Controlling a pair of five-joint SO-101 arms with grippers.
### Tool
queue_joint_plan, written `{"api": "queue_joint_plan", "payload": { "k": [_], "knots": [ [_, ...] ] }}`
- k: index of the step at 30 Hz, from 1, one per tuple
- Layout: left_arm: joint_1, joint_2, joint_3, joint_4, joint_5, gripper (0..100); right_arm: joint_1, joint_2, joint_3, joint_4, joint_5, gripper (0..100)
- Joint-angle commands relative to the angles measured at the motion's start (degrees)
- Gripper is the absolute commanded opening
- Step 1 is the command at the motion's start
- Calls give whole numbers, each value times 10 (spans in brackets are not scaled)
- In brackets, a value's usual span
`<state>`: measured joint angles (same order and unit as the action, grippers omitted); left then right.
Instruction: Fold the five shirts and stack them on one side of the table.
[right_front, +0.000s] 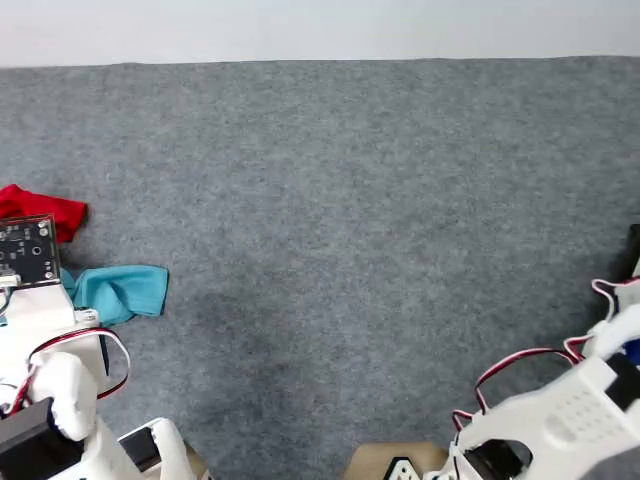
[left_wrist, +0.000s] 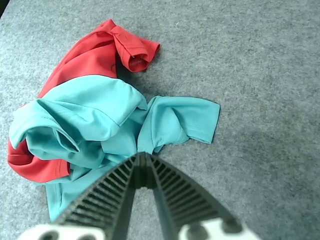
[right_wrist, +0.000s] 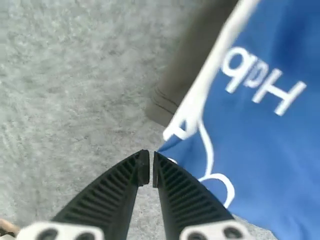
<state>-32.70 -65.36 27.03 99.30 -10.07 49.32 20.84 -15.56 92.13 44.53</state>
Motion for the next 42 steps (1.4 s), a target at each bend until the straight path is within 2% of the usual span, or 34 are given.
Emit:
{"api": "queue_joint_plan", "payload": {
  "k": [1,8,16,22,29,33,42],
  "knots": [
    [1,1,2,4,-4,2,11,-37,-4,-8,4,10],
    [1,-2,22,3,-5,2,19,-38,-5,-9,18,10],
    [1,-2,22,2,-5,2,36,-9,-2,-58,18,10],
    [1,-2,22,2,-5,2,34,47,-2,-55,16,10],
    [1,0,22,2,-5,2,33,46,-5,-52,16,10],
    [1,1,22,2,-5,2,19,29,-8,-15,17,10],
    [1,0,22,-6,-5,2,25,29,-11,-36,16,10]
  ]
}}
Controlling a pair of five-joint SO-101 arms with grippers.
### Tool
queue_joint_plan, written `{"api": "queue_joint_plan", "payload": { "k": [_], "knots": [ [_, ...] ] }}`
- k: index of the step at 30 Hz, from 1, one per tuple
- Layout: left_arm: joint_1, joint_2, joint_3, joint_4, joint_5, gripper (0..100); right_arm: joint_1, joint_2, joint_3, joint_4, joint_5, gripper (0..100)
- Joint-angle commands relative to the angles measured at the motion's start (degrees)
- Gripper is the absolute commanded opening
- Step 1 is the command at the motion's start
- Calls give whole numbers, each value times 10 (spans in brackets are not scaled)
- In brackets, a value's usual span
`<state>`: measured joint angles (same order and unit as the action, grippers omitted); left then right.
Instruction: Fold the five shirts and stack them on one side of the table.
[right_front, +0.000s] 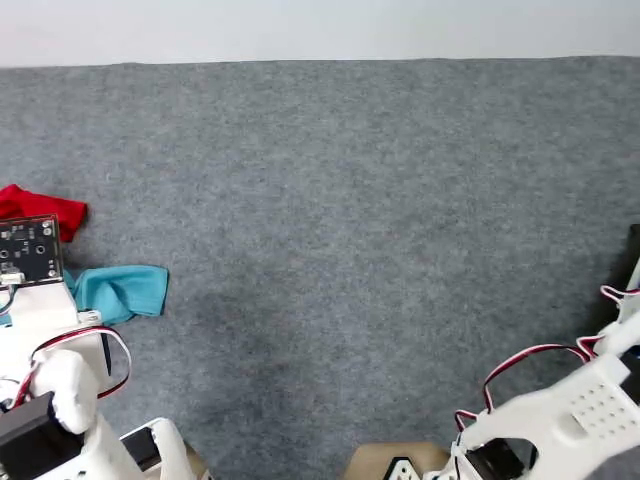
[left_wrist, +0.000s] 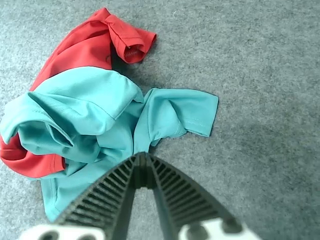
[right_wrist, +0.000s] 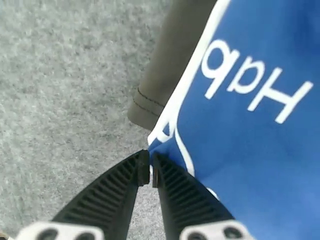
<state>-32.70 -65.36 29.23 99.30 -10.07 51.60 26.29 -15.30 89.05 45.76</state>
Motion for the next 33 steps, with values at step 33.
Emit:
{"api": "queue_joint_plan", "payload": {
  "k": [33],
  "knots": [
    [2,2,0,-14,-6,2,-19,-25,-99,60,6,9]
  ]
}}
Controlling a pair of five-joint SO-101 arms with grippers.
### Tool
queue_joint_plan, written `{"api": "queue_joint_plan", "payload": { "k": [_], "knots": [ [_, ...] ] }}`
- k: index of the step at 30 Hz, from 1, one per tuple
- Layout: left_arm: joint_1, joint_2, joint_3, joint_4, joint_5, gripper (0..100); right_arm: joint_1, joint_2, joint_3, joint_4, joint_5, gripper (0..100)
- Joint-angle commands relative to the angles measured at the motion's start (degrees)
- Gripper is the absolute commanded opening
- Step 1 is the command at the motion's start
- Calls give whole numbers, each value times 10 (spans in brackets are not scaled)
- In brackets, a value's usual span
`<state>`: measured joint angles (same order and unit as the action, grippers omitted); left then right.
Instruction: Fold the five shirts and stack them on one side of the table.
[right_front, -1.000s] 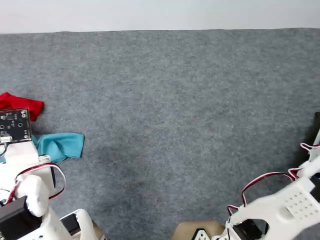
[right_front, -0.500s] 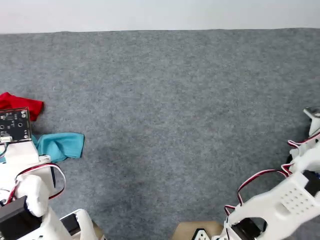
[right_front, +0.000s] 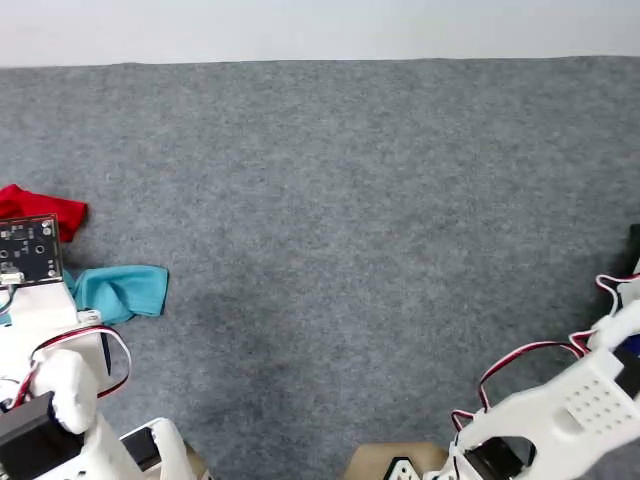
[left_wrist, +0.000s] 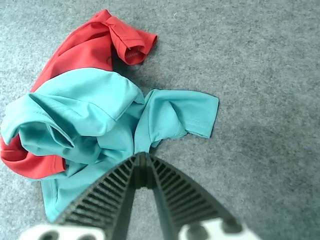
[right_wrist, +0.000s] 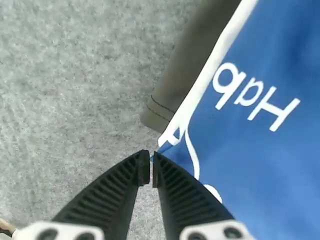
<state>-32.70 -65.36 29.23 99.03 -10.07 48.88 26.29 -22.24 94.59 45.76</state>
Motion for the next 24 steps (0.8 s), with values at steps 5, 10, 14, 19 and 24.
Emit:
{"api": "queue_joint_plan", "payload": {
  "k": [5,10,14,19,24],
  "knots": [
    [2,2,0,-11,-6,2,21,-23,-29,0,11,9],
    [2,2,0,-11,-6,2,35,7,-29,3,25,9],
    [2,2,0,-11,-6,2,37,36,-29,7,25,9],
    [2,2,0,-11,-6,2,15,63,-29,28,25,9],
    [2,2,0,-11,-6,2,-15,75,-29,54,25,9]
  ]
}}
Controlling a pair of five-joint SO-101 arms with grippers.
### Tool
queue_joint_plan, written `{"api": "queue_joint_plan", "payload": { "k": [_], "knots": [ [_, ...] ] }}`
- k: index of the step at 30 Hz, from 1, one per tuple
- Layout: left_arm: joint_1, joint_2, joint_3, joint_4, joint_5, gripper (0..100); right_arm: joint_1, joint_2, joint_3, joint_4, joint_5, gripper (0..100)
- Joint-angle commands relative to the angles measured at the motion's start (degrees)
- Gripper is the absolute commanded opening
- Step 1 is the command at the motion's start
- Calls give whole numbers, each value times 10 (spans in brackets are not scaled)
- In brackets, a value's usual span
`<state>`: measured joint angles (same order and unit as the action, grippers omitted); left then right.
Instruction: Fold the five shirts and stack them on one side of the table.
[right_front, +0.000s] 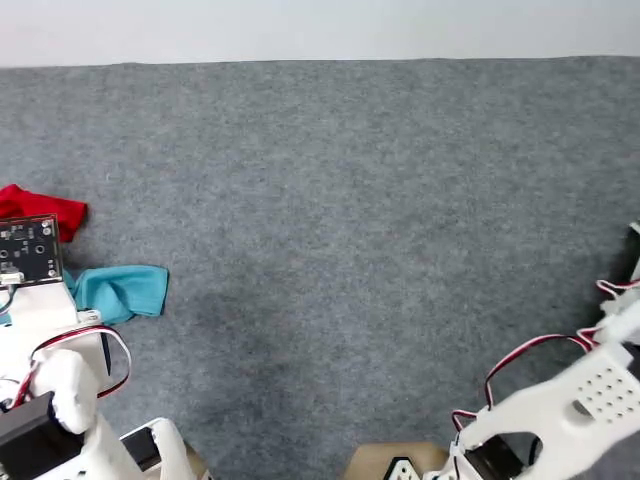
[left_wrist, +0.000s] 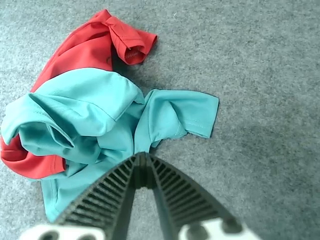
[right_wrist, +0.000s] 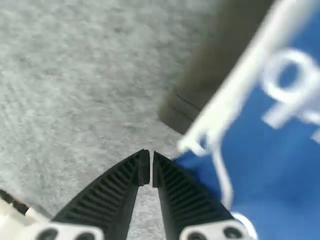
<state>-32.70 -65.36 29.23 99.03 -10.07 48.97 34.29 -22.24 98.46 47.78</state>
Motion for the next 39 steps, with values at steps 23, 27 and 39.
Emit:
{"api": "queue_joint_plan", "payload": {
  "k": [23,27,39],
  "knots": [
    [2,2,0,-11,-6,2,22,-29,-35,-73,5,10],
    [2,2,0,-11,-6,2,15,22,-37,-51,5,10],
    [2,2,0,-11,-6,2,-28,-65,-47,23,6,9]
  ]
}}
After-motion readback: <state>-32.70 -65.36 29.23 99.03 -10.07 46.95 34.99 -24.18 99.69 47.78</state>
